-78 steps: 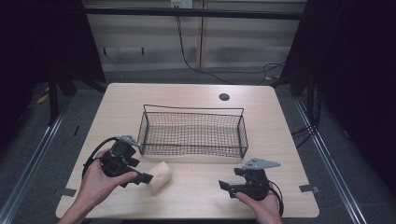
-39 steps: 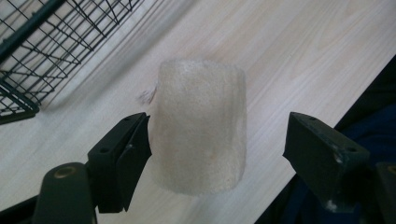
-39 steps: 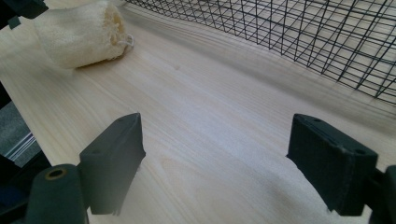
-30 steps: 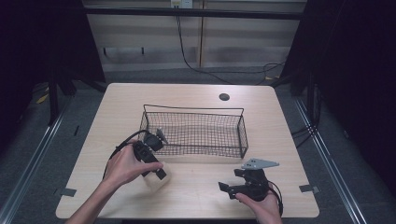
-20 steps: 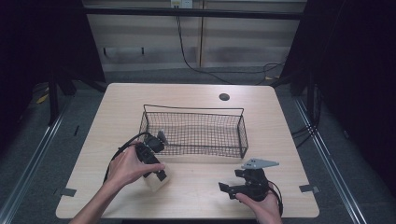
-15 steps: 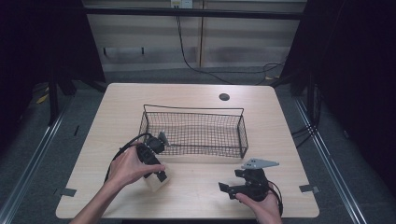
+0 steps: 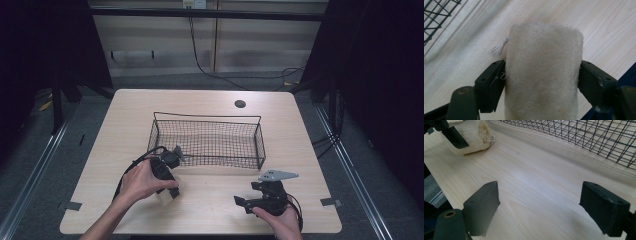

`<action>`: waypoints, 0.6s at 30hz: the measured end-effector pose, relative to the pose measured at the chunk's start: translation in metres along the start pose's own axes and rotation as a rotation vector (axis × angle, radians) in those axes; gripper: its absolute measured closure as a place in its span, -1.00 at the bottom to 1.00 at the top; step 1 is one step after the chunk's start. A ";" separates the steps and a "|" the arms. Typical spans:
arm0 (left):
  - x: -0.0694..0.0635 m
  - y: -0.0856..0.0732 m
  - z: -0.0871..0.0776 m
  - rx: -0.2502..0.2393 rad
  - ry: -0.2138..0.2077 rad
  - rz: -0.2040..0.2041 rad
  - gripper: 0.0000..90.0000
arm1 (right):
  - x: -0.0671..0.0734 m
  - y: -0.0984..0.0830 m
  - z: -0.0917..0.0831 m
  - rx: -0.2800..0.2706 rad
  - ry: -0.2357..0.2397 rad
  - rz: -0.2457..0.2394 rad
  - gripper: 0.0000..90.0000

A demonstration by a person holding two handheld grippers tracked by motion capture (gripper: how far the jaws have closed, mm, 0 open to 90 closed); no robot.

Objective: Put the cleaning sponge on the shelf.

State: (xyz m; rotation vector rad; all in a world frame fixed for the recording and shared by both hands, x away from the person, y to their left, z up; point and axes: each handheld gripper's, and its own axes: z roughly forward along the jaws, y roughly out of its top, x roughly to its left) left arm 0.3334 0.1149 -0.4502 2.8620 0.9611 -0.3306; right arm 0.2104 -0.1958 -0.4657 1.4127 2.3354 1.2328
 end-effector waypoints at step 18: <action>-0.002 -0.003 -0.003 0.008 0.023 -0.006 -0.39 | 0.000 0.000 0.001 0.006 0.001 0.001 -0.66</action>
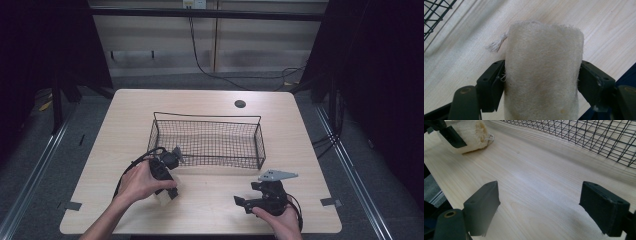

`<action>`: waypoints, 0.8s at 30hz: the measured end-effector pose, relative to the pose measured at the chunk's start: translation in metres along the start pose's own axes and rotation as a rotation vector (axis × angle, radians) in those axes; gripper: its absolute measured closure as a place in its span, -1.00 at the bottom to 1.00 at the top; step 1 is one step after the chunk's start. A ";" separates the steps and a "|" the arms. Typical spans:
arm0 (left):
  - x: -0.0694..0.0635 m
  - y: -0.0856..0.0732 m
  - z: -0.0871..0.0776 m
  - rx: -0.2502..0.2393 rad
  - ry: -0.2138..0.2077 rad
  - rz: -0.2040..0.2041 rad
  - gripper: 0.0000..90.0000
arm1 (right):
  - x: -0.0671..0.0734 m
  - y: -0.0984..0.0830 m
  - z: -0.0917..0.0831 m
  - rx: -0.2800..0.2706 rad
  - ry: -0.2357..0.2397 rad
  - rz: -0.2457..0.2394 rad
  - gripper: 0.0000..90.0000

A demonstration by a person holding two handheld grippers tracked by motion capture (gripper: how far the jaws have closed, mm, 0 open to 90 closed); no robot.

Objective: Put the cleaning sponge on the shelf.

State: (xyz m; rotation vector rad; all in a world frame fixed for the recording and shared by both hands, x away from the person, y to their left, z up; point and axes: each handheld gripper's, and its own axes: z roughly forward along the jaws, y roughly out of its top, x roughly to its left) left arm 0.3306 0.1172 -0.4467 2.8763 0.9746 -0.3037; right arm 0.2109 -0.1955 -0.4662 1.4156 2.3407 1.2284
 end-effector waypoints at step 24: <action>-0.010 -0.003 -0.026 -0.034 -0.097 0.043 -0.39 | 0.000 0.000 0.000 0.002 -0.004 -0.001 -0.66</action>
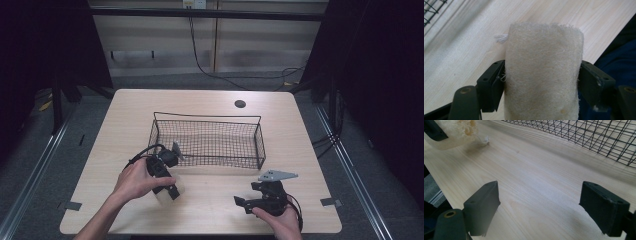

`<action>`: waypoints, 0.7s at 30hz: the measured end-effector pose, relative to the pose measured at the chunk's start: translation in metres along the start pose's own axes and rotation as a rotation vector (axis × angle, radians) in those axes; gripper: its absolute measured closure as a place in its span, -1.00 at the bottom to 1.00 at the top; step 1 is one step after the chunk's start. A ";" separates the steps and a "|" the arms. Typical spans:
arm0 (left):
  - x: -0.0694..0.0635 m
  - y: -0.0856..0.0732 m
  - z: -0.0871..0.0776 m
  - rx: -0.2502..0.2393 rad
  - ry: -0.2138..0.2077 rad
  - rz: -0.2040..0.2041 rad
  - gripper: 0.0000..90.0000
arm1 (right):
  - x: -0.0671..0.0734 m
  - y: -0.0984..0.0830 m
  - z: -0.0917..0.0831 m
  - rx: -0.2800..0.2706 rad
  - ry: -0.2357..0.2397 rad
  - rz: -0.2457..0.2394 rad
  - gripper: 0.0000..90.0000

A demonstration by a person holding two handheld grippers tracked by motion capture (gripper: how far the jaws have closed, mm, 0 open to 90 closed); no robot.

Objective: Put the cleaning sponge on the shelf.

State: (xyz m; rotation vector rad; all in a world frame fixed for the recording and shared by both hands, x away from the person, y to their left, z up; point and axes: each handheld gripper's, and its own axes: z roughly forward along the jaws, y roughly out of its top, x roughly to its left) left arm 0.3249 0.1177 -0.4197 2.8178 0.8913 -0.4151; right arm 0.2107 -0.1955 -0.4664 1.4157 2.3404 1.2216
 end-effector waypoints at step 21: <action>-0.008 -0.002 -0.025 -0.032 -0.052 0.048 -0.39 | 0.000 0.000 0.000 0.000 0.004 0.002 -0.66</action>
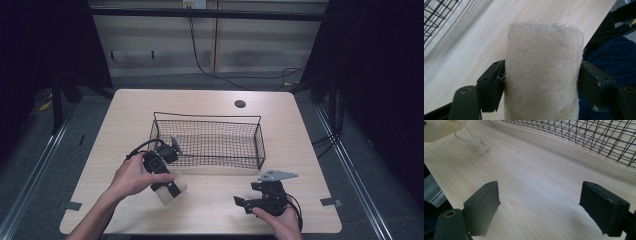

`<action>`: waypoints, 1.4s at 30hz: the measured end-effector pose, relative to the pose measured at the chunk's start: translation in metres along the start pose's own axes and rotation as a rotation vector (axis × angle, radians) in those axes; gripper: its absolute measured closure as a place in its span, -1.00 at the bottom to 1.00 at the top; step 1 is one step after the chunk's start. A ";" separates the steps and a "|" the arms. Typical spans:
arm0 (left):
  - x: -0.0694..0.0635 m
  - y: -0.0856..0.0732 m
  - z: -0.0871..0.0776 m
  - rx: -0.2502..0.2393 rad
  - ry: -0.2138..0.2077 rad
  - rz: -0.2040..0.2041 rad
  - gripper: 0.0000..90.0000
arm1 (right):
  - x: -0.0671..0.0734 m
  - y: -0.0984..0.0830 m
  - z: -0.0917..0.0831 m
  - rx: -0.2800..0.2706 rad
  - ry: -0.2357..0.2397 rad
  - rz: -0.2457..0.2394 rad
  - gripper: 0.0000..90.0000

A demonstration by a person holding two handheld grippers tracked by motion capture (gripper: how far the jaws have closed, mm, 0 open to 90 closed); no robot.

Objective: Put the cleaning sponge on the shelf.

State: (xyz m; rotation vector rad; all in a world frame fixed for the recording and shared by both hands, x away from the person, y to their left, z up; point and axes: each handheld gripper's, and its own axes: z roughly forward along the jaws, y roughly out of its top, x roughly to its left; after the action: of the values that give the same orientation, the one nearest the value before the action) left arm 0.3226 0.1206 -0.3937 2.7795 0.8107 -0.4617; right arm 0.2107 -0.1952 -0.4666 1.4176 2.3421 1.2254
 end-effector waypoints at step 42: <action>0.000 0.019 -0.073 -0.128 -0.029 -0.027 -0.39 | 0.000 0.000 0.000 0.002 0.003 -0.001 -0.66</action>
State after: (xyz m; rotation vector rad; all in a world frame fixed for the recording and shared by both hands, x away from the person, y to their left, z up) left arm 0.3505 0.1255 -0.3241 2.6419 0.8408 -0.4382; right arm 0.2107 -0.1956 -0.4666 1.4165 2.3459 1.2259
